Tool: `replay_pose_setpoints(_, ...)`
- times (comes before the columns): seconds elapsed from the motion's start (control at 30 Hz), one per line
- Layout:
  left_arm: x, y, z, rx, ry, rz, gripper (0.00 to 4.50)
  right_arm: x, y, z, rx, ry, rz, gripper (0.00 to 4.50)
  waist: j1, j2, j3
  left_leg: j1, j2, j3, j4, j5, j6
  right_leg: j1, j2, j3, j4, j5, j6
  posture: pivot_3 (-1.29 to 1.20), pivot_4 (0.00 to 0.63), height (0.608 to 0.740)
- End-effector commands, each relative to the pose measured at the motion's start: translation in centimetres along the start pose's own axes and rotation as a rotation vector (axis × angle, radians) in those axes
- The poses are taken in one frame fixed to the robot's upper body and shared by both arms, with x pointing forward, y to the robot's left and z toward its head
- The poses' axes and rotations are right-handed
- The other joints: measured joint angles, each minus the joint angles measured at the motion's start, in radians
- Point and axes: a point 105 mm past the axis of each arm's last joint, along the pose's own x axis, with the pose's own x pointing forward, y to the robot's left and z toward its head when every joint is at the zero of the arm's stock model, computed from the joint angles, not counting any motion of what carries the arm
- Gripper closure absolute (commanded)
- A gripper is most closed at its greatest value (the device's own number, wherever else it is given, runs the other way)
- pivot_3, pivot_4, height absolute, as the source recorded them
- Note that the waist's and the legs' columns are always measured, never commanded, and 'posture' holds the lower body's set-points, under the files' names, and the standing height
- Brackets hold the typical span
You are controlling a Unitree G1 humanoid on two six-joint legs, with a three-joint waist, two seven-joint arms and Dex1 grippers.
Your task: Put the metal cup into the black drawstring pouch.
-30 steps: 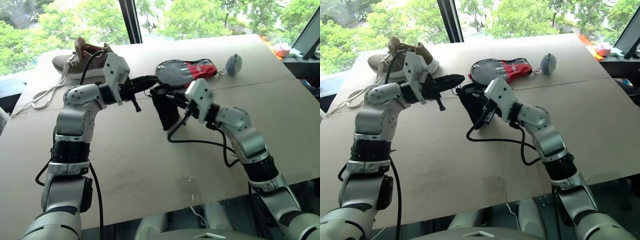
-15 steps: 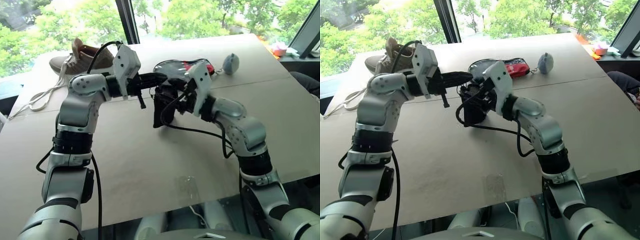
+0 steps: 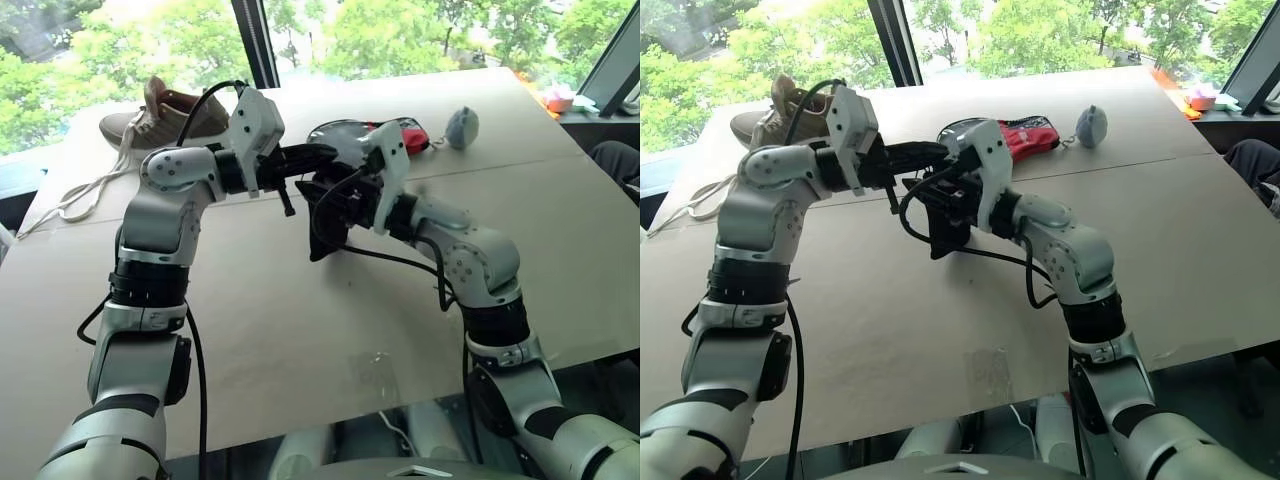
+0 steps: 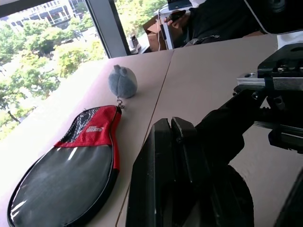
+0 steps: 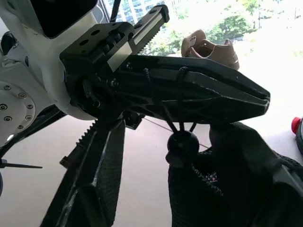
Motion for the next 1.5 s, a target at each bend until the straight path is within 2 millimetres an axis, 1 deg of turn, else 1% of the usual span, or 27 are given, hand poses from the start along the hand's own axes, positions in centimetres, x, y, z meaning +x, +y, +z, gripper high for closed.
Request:
replay_pose_setpoints(0.03, -0.2, 0.1, 1.1, 0.038, -0.026, 0.013, 4.5, 0.3, 0.7, 1.4, -0.055, -0.042, 0.033, 3.23, 0.0, 0.0, 0.0, 0.0, 0.0, 0.0, 0.0, 0.0, 0.0, 0.0, 0.0, 0.0, 0.0, 0.0, 0.0, 0.0, 0.15, 0.74)
replay_pose_setpoints(0.07, -0.2, 0.1, 1.2, 0.038, -0.031, 0.017, 4.5, 0.2, 0.7, 1.3, -0.063, -0.034, 0.036, 3.54, 0.0, 0.0, 0.0, 0.0, 0.0, 0.0, 0.0, 0.0, 0.0, 0.0, 0.0, 0.0, 0.0, 0.0, 0.0, 0.0, 0.15, 0.74)
replay_pose_setpoints(0.1, -0.1, 0.2, 1.4, 0.029, -0.041, 0.025, 4.5, 0.2, 0.7, 1.2, -0.067, -0.031, 0.035, 4.08, 0.0, 0.0, 0.0, 0.0, 0.0, 0.0, 0.0, 0.0, 0.0, 0.0, 0.0, 0.0, 0.0, 0.0, 0.0, 0.0, 0.15, 0.74)
replay_pose_setpoints(0.13, -0.1, 0.4, 1.8, 0.014, -0.06, 0.037, 4.5, 0.2, 0.7, 1.2, -0.063, -0.035, 0.033, 4.43, 0.0, 0.0, 0.0, 0.0, 0.0, 0.0, 0.0, 0.0, 0.0, 0.0, 0.0, 0.0, 0.0, 0.0, 0.0, 0.0, 0.15, 0.74)
replay_pose_setpoints(0.27, 0.1, 1.3, 3.5, -0.017, -0.127, 0.075, 4.5, -0.1, 0.7, 0.9, -0.092, -0.012, 0.034, 4.48, 0.0, 0.0, 0.0, 0.0, 0.0, 0.0, 0.0, 0.0, 0.0, 0.0, 0.0, 0.0, 0.0, 0.0, 0.0, 0.0, 0.15, 0.74)
replay_pose_setpoints(0.4, 0.2, 2.4, 5.3, -0.045, -0.199, 0.123, 4.5, -0.9, 0.3, 0.3, -0.185, 0.043, 0.027, 4.48, 0.002, 0.0, 0.0, 0.0, -0.001, 0.0, 0.001, 0.0, 0.0, 0.0, 0.0, 0.0, 0.0, 0.0, 0.0, 0.0, 0.15, 0.74)
replay_pose_setpoints(0.47, 0.3, 2.4, 5.5, -0.046, -0.202, 0.121, 4.5, -1.0, 0.2, 0.4, -0.19, 0.041, 0.025, 4.48, 0.001, 0.0, 0.0, 0.0, -0.001, 0.0, 0.001, 0.0, 0.0, 0.0, 0.0, 0.0, 0.0, 0.0, 0.0, 0.0, 0.15, 0.74)
replay_pose_setpoints(0.57, 0.5, 2.0, 5.2, -0.044, -0.193, 0.108, 4.5, -0.8, 0.3, 1.2, -0.184, 0.012, 0.022, 4.48, -0.003, 0.0, 0.0, 0.0, 0.0, 0.0, 0.001, 0.0, 0.0, 0.0, 0.0, 0.0, 0.0, 0.0, 0.0, 0.0, 0.15, 0.74)
replay_pose_setpoints(0.67, 0.5, 1.8, 5.2, -0.045, -0.194, 0.104, 4.5, -0.7, 0.7, 1.4, -0.165, 0.005, 0.046, 4.48, -0.003, 0.0, 0.0, 0.0, 0.0, 0.0, 0.0, 0.0, 0.0, -0.001, 0.0, 0.001, 0.001, 0.0, 0.0, 0.0, 0.15, 0.74)
replay_pose_setpoints(0.7, 0.5, 1.9, 5.5, -0.048, -0.205, 0.108, 4.5, -0.6, 0.7, 1.2, -0.174, 0.01, 0.042, 3.95, -0.003, 0.0, 0.0, 0.0, 0.0, 0.0, 0.0, 0.0, 0.0, -0.001, 0.0, 0.001, 0.001, 0.0, 0.0, 0.0, 0.15, 0.74)
replay_pose_setpoints(0.73, 0.5, 2.0, 5.8, -0.053, -0.215, 0.11, 4.5, -0.6, 0.7, 1.1, -0.178, 0.011, 0.039, 3.74, -0.002, 0.0, 0.0, 0.0, -0.001, 0.0, 0.0, 0.0, 0.0, -0.001, 0.0, 0.002, 0.001, 0.0, 0.0, 0.0, 0.15, 0.74)
replay_pose_setpoints(0.8, 0.5, 2.0, 6.1, -0.049, -0.217, 0.108, 4.5, -0.6, 0.6, 1.1, -0.177, 0.004, 0.028, 2.89, 0.0, 0.0, 0.0, 0.0, -0.001, 0.0, 0.0, 0.0, 0.0, -0.001, 0.0, 0.002, 0.001, 0.0, 0.0, 0.0, 0.15, 0.74)
replay_pose_setpoints(0.9, 0.4, 1.9, 6.0, -0.046, -0.211, 0.106, 4.5, -0.7, 0.2, 1.9, -0.162, -0.029, 0.008, 2.89, 0.001, 0.0, 0.0, 0.0, -0.001, 0.0, 0.0, 0.0, 0.0, -0.001, 0.0, 0.001, 0.001, 0.0, 0.0, 0.0, 0.15, 0.74)
replay_pose_setpoints(1.03, 0.4, 1.9, 5.7, -0.048, -0.204, 0.104, 4.5, -1.2, -0.2, 2.9, -0.184, -0.048, -0.023, 2.89, 0.001, 0.0, 0.0, 0.0, -0.001, -0.001, 0.001, 0.0, 0.0, -0.001, 0.0, 0.001, 0.001, 0.0, 0.0, 0.0, 0.15, 0.74)
replay_pose_setpoints(1.07, 0.4, 1.8, 5.6, -0.048, -0.202, 0.102, 4.5, -1.3, -0.3, 3.1, -0.192, -0.05, -0.033, 2.39, 0.001, 0.0, 0.0, 0.0, -0.001, -0.001, 0.001, 0.0, 0.0, -0.001, 0.0, 0.001, 0.001, 0.0, 0.0, 0.0, 0.15, 0.74)
replay_pose_setpoints(1.13, 0.5, 1.8, 5.6, -0.048, -0.201, 0.099, 4.5, -1.5, -0.6, 3.6, -0.221, -0.059, -0.063, 1.72, 0.0, 0.0, 0.0, 0.0, -0.001, -0.001, 0.001, 0.0, 0.0, -0.001, 0.0, 0.001, 0.001, 0.0, 0.0, 0.0, 0.15, 0.74)
replay_pose_setpoints(1.17, 0.5, 1.8, 5.6, -0.048, -0.201, 0.098, 4.5, -1.6, -0.8, 3.9, -0.243, -0.062, -0.078, 1.26, 0.0, 0.0, 0.0, 0.0, -0.001, -0.001, 0.001, 0.0, 0.0, -0.001, 0.0, 0.001, 0.001, 0.0, 0.0, 0.0, 0.15, 0.74)
replay_pose_setpoints(1.23, 0.6, 1.8, 5.6, -0.048, -0.202, 0.096, 4.5, -1.7, -0.9, 4.5, -0.281, -0.071, -0.09, 1.26, 0.0, 0.0, 0.0, 0.0, -0.001, -0.001, 0.0, 0.0, 0.0, -0.001, 0.0, 0.001, 0.001, 0.0, 0.0, 0.0, 0.15, 0.74)
replay_pose_setpoints(1.3, 0.7, 1.8, 5.7, -0.048, -0.205, 0.092, 4.5, -1.6, -0.8, 4.8, -0.282, -0.08, -0.086, 1.26, 0.0, 0.0, 0.0, 0.0, -0.001, 0.0, 0.0, 0.0, 0.0, -0.001, 0.0, 0.002, 0.001, 0.0, 0.0, 0.0, 0.15, 0.74)
replay_pose_setpoints(1.5, 0.9, 1.8, 5.9, -0.048, -0.214, 0.085, 4.5, -0.5, 0.7, 3.9, -0.221, -0.068, -0.007, 1.26, 0.0, 0.0, 0.0, 0.0, -0.001, 0.0, 0.0, 0.0, 0.0, -0.001, 0.0, 0.002, 0.001, 0.0, 0.0, 0.0, 0.15, 0.74)
